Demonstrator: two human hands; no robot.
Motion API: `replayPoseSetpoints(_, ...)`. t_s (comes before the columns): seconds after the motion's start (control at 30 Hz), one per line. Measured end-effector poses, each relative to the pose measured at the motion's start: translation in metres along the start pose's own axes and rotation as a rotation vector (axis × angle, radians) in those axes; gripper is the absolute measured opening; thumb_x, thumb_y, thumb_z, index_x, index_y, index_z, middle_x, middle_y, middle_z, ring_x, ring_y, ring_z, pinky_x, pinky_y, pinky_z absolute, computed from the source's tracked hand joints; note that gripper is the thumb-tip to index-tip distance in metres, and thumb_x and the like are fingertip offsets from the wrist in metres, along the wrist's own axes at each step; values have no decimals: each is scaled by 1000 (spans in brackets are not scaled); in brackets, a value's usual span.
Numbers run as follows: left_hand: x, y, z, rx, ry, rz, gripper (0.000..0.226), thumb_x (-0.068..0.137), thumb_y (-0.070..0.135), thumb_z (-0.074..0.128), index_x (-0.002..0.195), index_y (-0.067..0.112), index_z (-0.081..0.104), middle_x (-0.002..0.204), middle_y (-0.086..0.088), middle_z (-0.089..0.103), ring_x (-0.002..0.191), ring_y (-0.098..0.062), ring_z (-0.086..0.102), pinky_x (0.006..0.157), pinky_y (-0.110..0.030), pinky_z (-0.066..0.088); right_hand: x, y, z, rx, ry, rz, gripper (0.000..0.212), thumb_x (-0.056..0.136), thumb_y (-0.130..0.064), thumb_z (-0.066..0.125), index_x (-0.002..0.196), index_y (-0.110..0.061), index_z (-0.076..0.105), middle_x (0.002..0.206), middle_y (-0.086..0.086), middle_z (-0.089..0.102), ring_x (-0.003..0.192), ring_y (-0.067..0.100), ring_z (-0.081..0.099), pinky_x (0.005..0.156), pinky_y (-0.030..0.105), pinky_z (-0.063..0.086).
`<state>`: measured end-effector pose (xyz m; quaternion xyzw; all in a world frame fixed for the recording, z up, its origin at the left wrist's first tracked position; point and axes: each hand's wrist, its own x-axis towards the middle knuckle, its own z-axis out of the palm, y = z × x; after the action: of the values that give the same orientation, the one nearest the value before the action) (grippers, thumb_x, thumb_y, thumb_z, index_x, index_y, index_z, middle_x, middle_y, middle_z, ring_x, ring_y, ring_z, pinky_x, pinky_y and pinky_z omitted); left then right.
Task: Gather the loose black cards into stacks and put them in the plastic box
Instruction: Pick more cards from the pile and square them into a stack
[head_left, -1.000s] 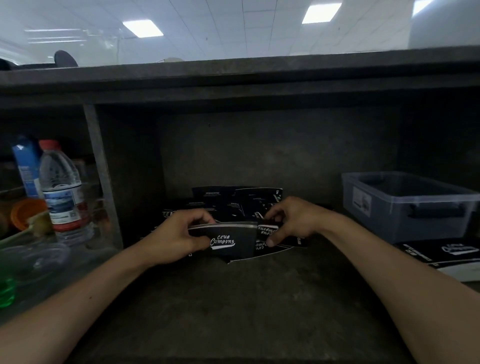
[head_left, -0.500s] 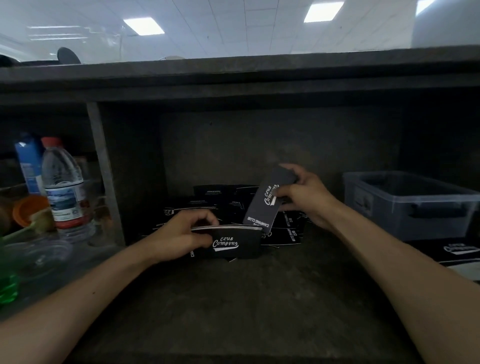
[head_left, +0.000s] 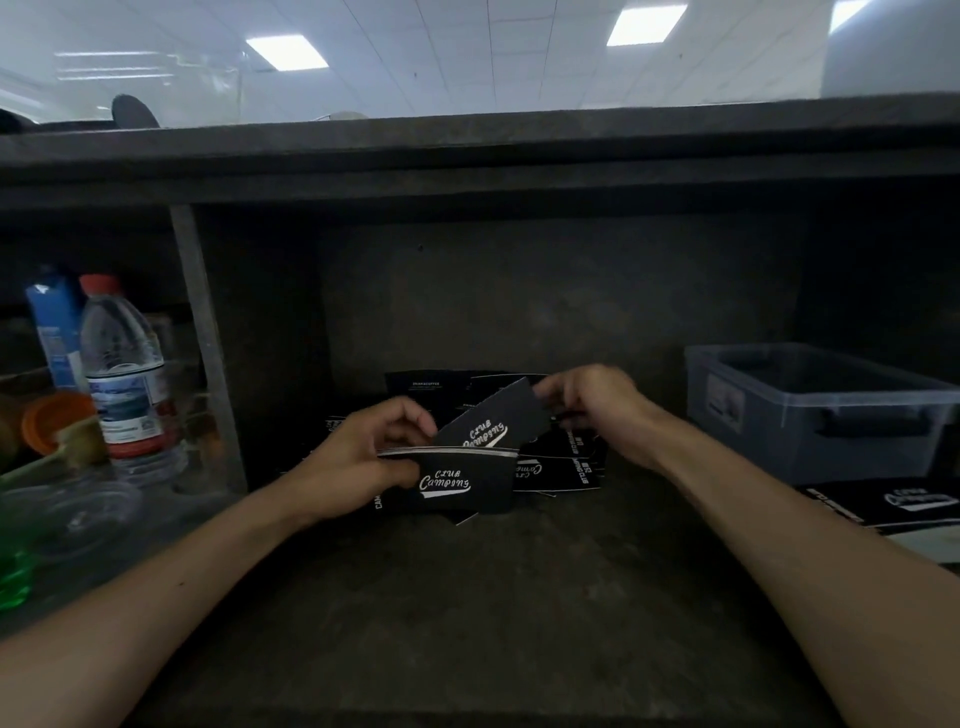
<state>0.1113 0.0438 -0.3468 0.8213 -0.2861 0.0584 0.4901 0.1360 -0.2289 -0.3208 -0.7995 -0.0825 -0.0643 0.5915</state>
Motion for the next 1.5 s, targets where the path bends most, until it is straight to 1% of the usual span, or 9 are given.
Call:
replayPoseSetpoints(0.1,-3,2,0,47,-35,34,30,82,-12,65,101,10,69,103,-13,72,99,-30,68,86,-41,55,0,15,1,-455,-33,-170,25,95,-17,59,114,-28,72,117,-14,67,106,5,59,84,10,43)
replayPoseSetpoints(0.23,-6,3,0,114,-101,7,36,85,-11,64,106,16,73,106,-5,74,101,-23,69,90,-44,55,6,31,2,-849,-89,-192,50,87,-21,74,134,-23,59,134,1,61,111,17,61,95,25,48)
replayPoseSetpoints(0.47,-4,3,0,119,-58,-3,28,85,-7,68,104,14,70,104,-7,73,97,-22,70,89,-43,56,11,17,-13,-322,200,-135,25,82,-5,75,104,-16,71,86,-2,70,78,12,65,61,9,47)
replayPoseSetpoints(0.7,-3,-1,-1,131,-49,6,41,82,0,75,114,22,62,108,-1,69,102,-7,67,83,-21,55,2,0,-8,184,158,-136,85,73,13,75,137,-32,41,121,1,57,83,22,72,56,32,60)
replayPoseSetpoints(0.87,-2,-6,-2,110,-32,-18,68,78,3,79,131,32,48,118,5,66,111,-4,63,87,-20,55,-3,-4,-4,265,36,-86,44,82,0,75,116,-24,62,121,6,63,92,20,71,62,30,59)
replayPoseSetpoints(1.03,-1,-8,0,24,-12,-33,79,76,-3,80,140,28,44,131,3,60,116,-14,63,98,-36,54,-7,-3,-7,-13,-209,-58,20,84,-21,77,103,-19,69,105,8,74,96,20,73,76,32,60)
replayPoseSetpoints(1.17,-1,-6,-1,81,-58,4,45,81,-4,75,116,23,65,108,-3,73,105,-15,69,89,-30,57,-7,2,-4,-231,-272,-30,35,95,-46,59,97,-16,77,96,-3,77,93,11,72,88,31,54)
replayPoseSetpoints(1.33,-3,-3,0,143,-62,45,21,84,-4,72,99,11,70,100,-3,75,96,-14,71,85,-26,56,-4,12,-7,-650,-351,-112,47,70,-23,88,113,-26,72,94,-18,71,84,-10,63,75,9,45)
replayPoseSetpoints(1.5,-3,-2,1,189,-55,14,14,85,0,73,96,8,70,97,-3,74,92,-16,71,84,-33,57,2,13,-13,-692,-304,-33,48,64,-25,92,107,-30,71,93,-13,65,87,3,62,75,20,45)
